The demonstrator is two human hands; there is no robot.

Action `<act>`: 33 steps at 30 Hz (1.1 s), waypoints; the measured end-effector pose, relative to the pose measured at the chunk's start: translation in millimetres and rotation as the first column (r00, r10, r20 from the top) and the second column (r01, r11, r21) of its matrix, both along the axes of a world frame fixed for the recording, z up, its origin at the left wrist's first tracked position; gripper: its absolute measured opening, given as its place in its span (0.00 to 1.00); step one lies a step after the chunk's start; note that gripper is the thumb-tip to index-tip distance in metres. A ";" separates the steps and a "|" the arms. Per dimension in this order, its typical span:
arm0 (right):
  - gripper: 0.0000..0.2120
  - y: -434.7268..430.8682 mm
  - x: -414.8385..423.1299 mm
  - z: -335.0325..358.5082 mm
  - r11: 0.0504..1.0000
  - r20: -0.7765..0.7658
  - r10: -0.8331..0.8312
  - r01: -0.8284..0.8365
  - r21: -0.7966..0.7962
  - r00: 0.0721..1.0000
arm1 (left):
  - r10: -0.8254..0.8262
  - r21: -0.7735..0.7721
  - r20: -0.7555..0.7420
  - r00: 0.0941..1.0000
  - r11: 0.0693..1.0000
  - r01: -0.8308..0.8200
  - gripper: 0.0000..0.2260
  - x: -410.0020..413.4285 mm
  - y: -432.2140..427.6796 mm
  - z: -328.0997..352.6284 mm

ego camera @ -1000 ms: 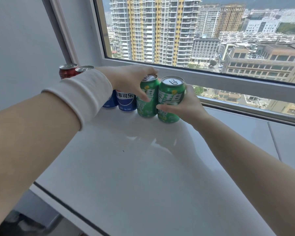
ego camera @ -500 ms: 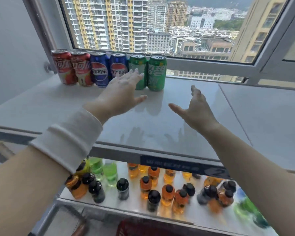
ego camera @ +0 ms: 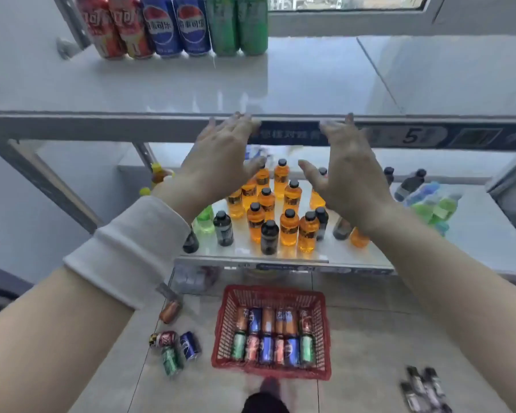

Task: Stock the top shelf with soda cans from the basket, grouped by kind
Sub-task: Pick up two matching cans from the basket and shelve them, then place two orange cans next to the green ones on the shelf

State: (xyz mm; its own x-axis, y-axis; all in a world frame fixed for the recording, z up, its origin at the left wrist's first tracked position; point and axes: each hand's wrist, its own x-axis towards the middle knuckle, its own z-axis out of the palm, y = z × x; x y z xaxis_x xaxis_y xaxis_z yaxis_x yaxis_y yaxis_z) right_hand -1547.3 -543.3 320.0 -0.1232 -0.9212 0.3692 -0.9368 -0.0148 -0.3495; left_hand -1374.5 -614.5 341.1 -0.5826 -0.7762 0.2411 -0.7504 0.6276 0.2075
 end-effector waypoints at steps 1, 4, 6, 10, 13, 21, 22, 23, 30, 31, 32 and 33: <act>0.29 17.3 3.1 -12.6 1.000 -0.003 -0.007 0.007 0.013 1.000 | -0.021 0.023 -0.013 1.000 1.000 0.021 0.26 2.5 13.6 -9.3; 0.28 61.5 10.6 -49.5 0.995 0.028 -0.022 0.019 0.099 0.999 | -0.046 0.072 -0.020 0.999 0.996 0.048 0.24 11.9 46.7 -38.9; 0.28 86.7 16.4 -70.2 0.988 0.054 -0.046 0.037 0.153 0.997 | -0.057 0.117 -0.023 0.998 0.991 0.060 0.24 17.3 67.0 -59.0; 0.27 127.3 31.4 -108.9 0.967 0.091 -0.119 0.094 0.238 0.989 | -0.090 0.221 -0.010 0.996 0.971 0.090 0.24 30.8 97.9 -97.5; 0.28 153.7 46.8 -138.8 0.929 0.126 -0.185 0.131 0.347 0.975 | -0.095 0.278 0.004 0.995 0.956 0.090 0.24 45.8 113.5 -127.0; 0.28 195.4 55.7 -213.2 0.815 0.230 -0.342 0.165 0.555 0.911 | -0.069 0.448 0.064 0.996 0.893 0.033 0.23 64.8 142.2 -204.2; 0.28 195.8 52.2 -221.9 0.800 0.238 -0.359 0.166 0.577 0.902 | -0.058 0.480 0.076 0.995 0.877 0.014 0.23 64.2 143.1 -215.0; 0.29 195.0 48.5 -230.4 0.781 0.247 -0.381 0.167 0.602 0.891 | -0.042 0.511 0.086 0.995 0.859 -0.008 0.23 62.7 143.8 -225.4; 0.32 183.1 17.1 -315.9 0.595 0.280 -0.509 0.098 0.798 0.814 | 0.148 0.772 0.121 0.982 0.608 -0.187 0.22 45.1 150.0 -323.3; 0.33 181.1 13.2 -331.7 0.566 0.279 -0.522 0.082 0.820 0.806 | 0.168 0.805 0.131 0.977 0.557 -0.203 0.21 43.0 153.3 -341.7; 0.33 178.3 9.1 -349.2 0.539 0.281 -0.536 0.066 0.840 0.796 | 0.175 0.833 0.142 0.974 0.511 -0.213 0.21 41.6 156.0 -362.9; 0.33 174.3 4.9 -366.7 0.515 0.282 -0.549 0.052 0.856 0.787 | 0.177 0.855 0.151 0.973 0.470 -0.218 0.21 39.9 158.0 -385.4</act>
